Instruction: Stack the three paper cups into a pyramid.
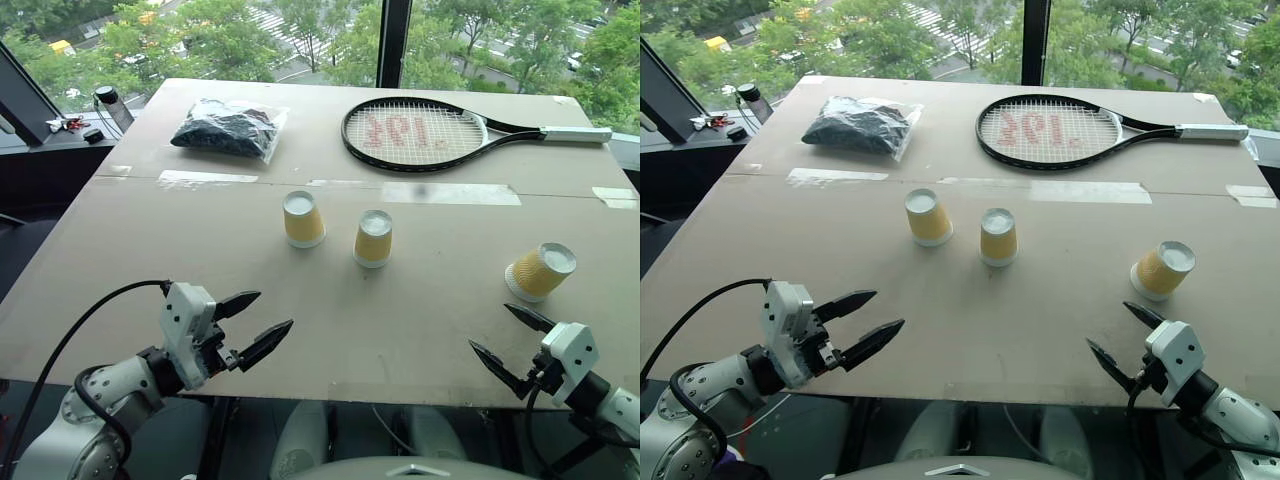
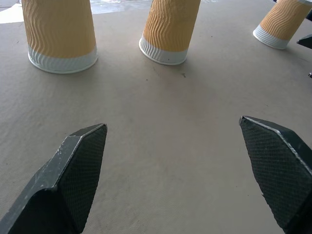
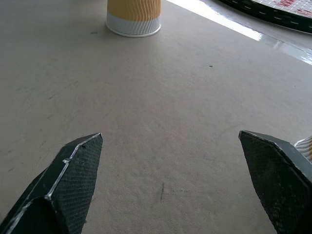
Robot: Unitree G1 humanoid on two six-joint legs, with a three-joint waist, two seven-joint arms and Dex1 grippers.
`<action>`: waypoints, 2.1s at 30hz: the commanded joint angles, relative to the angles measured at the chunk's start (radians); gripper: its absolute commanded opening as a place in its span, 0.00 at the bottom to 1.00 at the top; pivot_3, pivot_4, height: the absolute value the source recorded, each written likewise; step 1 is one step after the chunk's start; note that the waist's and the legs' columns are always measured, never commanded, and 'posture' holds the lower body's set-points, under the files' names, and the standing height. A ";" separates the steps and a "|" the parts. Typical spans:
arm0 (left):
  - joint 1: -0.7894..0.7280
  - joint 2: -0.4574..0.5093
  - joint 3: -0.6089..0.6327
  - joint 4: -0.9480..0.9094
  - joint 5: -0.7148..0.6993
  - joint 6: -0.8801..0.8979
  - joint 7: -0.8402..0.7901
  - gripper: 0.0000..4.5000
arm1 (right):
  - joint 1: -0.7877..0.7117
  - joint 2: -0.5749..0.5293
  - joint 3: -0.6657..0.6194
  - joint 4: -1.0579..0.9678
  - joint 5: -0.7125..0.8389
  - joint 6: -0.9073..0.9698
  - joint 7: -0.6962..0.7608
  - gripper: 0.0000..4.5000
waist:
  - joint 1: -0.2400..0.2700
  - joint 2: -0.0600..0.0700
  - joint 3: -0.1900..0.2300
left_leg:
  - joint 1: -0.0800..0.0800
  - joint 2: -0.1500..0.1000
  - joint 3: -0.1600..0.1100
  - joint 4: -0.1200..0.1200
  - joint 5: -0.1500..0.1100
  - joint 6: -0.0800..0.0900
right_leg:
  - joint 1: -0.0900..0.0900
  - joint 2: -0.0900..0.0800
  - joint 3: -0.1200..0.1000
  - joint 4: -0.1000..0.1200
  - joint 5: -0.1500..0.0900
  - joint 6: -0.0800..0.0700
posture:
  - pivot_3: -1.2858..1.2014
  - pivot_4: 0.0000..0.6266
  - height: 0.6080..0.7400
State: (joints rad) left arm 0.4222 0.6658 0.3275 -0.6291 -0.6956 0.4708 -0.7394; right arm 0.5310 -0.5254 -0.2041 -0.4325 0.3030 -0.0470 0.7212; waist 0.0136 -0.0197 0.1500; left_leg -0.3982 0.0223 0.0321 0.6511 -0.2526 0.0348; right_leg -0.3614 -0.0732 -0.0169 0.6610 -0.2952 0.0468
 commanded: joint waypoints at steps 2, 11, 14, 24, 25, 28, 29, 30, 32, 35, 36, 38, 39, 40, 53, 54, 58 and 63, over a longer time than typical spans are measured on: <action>-0.028 0.000 0.005 -0.033 -0.018 -0.016 -0.014 1.00 | -0.028 0.024 0.011 -0.028 -0.016 -0.018 -0.034 0.98 | 0.000 0.000 0.000 | 0.000 0.000 0.000 0.000 0.000 0.000 | 0.000 0.000 0.000 0.000 0.000 -0.001 | 0.52 0.24 1.00; -0.159 0.036 -0.026 -0.075 -0.053 -0.027 -0.087 1.00 | -0.253 0.047 0.062 -0.173 -0.059 0.211 -0.204 0.98 | 0.000 0.000 0.000 | 0.000 0.000 0.000 0.000 0.000 0.000 | 0.000 0.001 0.000 0.001 0.001 0.001 | 0.52 0.24 1.00; -0.207 0.058 -0.045 -0.096 -0.079 -0.026 -0.139 1.00 | -0.371 0.034 0.033 -0.199 -0.056 0.316 -0.257 0.98 | -0.001 0.000 0.000 | 0.000 0.000 0.000 0.000 0.000 0.000 | 0.000 0.001 0.000 0.000 0.001 0.002 | 0.52 0.24 1.00; -0.272 0.046 -0.061 -0.090 -0.099 -0.050 -0.176 1.00 | -0.480 0.025 -0.105 -0.154 -0.136 0.502 -0.436 0.98 | -0.003 0.001 0.001 | -0.001 -0.001 0.001 -0.001 0.000 0.000 | 0.000 0.003 0.000 0.000 0.001 0.002 | 0.52 0.24 1.00; -0.267 0.036 -0.064 -0.082 -0.103 -0.065 -0.192 1.00 | -0.475 0.028 -0.110 -0.152 -0.138 0.514 -0.443 0.98 | -0.003 0.001 0.001 | 0.000 -0.001 0.001 -0.001 0.000 0.000 | 0.000 0.003 0.001 0.000 0.001 0.002 | 0.52 0.24 1.00; -0.255 0.025 -0.067 -0.071 -0.115 -0.089 -0.236 1.00 | -0.460 0.037 -0.125 -0.152 -0.138 0.539 -0.456 0.98 | -0.003 0.001 0.001 | 0.000 -0.001 0.001 -0.001 0.000 0.000 | -0.001 0.004 0.001 0.000 0.001 0.002 | 0.52 0.24 1.00; -0.251 0.027 -0.062 -0.071 -0.131 -0.080 -0.240 1.00 | -0.455 0.047 -0.135 -0.154 -0.129 0.554 -0.463 0.98 | -0.002 0.001 0.001 | 0.000 -0.001 0.001 -0.001 0.000 0.000 | -0.001 0.004 0.001 0.000 0.001 0.002 | 0.52 0.24 1.00; -0.248 0.032 -0.056 -0.070 -0.148 -0.068 -0.247 1.00 | -0.450 0.056 -0.144 -0.157 -0.121 0.569 -0.469 0.98 | -0.002 0.001 0.001 | 0.000 -0.001 0.001 -0.001 0.000 0.000 | -0.001 0.004 0.001 0.000 0.001 0.002 | 0.52 0.24 1.00; -0.238 0.049 -0.043 -0.059 -0.177 -0.055 -0.280 1.00 | -0.436 0.077 -0.159 -0.152 -0.107 0.596 -0.478 0.98 | -0.002 0.001 0.001 | 0.000 -0.001 0.001 -0.001 0.000 0.000 | -0.001 0.004 0.001 0.000 0.001 0.002 | 0.52 0.24 1.00; -0.212 0.064 -0.025 -0.049 -0.194 -0.066 -0.334 1.00 | -0.433 0.108 -0.174 -0.151 -0.089 0.629 -0.493 0.98 | -0.002 0.002 0.001 | 0.000 -0.001 0.002 -0.001 0.000 0.000 | -0.001 0.004 0.001 0.000 0.001 0.002 | 0.52 0.24 1.00; -0.206 0.065 -0.021 -0.049 -0.200 -0.066 -0.340 1.00 | -0.437 0.112 -0.177 -0.151 -0.087 0.638 -0.498 0.98 | -0.003 0.002 0.001 | 0.000 -0.001 0.002 -0.001 0.000 0.000 | -0.001 0.004 0.001 0.000 0.001 0.002 | 0.52 0.24 1.00; -0.197 0.067 -0.015 -0.048 -0.204 -0.069 -0.347 1.00 | -0.450 0.121 -0.188 -0.152 -0.077 0.663 -0.511 0.98 | -0.004 0.002 0.001 | 0.000 -0.001 0.002 -0.001 0.000 0.000 | -0.001 0.004 0.001 0.000 0.001 0.002 | 0.52 0.24 1.00; -0.194 0.066 -0.014 -0.048 -0.204 -0.070 -0.350 1.00 | -0.456 0.124 -0.193 -0.153 -0.072 0.676 -0.516 0.98 | -0.003 0.002 0.001 | 0.000 -0.001 0.002 -0.001 0.000 0.000 | -0.001 0.004 0.001 0.000 0.001 0.002 | 0.52 0.24 1.00; -0.190 0.065 -0.012 -0.046 -0.202 -0.072 -0.353 1.00 | -0.462 0.125 -0.196 -0.155 -0.069 0.689 -0.520 0.98 | -0.003 0.002 0.001 | 0.000 -0.001 0.002 -0.001 0.000 0.000 | -0.001 0.004 0.001 0.000 0.001 0.002 | 0.52 0.24 1.00; -0.155 0.057 0.002 -0.048 -0.195 -0.086 -0.361 1.00 | -0.482 0.157 -0.244 -0.152 0.014 0.826 -0.548 0.81 | -0.002 0.003 0.002 | 0.000 -0.001 0.002 -0.002 0.000 0.000 | -0.001 0.004 0.002 -0.001 0.001 0.002 | 0.52 0.24 1.00; -0.154 0.057 0.003 -0.048 -0.195 -0.085 -0.360 1.00 | -0.482 0.155 -0.244 -0.152 0.016 0.824 -0.547 0.71 | -0.003 0.003 0.002 | 0.000 -0.001 0.002 -0.002 0.000 0.000 | -0.001 0.004 0.002 -0.001 0.001 0.002 | 0.52 0.24 1.00; -0.141 0.055 0.008 -0.044 -0.192 -0.090 -0.361 1.00 | -0.477 0.136 -0.229 -0.152 0.024 0.796 -0.520 0.50 | -0.003 0.003 0.002 | 0.000 -0.001 0.002 -0.002 0.000 0.000 | -0.002 0.004 0.002 -0.001 0.001 0.002 | 0.52 0.24 1.00; -0.122 0.052 0.017 -0.038 -0.188 -0.095 -0.356 1.00 | -0.507 0.105 -0.111 -0.234 0.123 0.789 -0.379 0.50 | -0.010 0.003 0.002 | 0.000 0.000 0.002 -0.002 0.000 0.000 | -0.002 0.004 0.002 -0.001 0.001 0.002 | 0.52 0.24 1.00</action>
State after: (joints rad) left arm 0.2980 0.7185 0.3168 -0.6562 -0.8704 0.3967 -1.0924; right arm 0.0467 -0.4055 -0.3448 -0.5993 0.3853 0.7605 0.2985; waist 0.0036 -0.0164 0.1520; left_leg -0.3987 0.0222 0.0337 0.6487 -0.2528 0.0351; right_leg -0.3633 -0.0692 -0.0151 0.6604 -0.2939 0.0491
